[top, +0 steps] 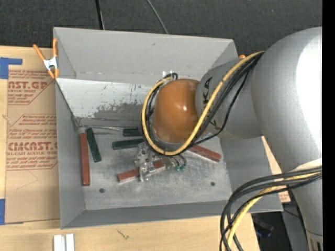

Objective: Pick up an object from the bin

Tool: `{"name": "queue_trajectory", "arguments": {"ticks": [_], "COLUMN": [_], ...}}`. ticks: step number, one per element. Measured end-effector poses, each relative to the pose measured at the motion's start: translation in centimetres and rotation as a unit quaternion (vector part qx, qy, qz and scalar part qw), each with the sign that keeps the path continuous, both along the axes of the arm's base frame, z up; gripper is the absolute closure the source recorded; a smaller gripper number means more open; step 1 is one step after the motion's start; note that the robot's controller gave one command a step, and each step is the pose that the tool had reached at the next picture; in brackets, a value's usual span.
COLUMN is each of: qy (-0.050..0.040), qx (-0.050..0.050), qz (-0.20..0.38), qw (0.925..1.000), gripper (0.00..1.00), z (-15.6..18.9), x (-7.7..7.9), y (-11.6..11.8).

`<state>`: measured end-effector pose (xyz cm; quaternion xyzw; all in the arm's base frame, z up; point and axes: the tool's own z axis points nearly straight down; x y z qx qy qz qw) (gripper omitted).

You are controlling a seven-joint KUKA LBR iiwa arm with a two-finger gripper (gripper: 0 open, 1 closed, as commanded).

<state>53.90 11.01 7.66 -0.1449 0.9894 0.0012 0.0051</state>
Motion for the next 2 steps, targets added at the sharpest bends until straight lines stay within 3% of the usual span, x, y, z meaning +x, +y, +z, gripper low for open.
{"name": "queue_trajectory", "arguments": {"ticks": [1, 2], "qy": [0.0, 0.0023], "qx": [0.0, -0.001], "qz": [0.0, 0.019], "qw": [1.0, 0.9998], "gripper": [1.0, 1.0], "z": [0.0, 15.7], "x": [0.0, -2.2], "y": [0.0, 0.6]}}
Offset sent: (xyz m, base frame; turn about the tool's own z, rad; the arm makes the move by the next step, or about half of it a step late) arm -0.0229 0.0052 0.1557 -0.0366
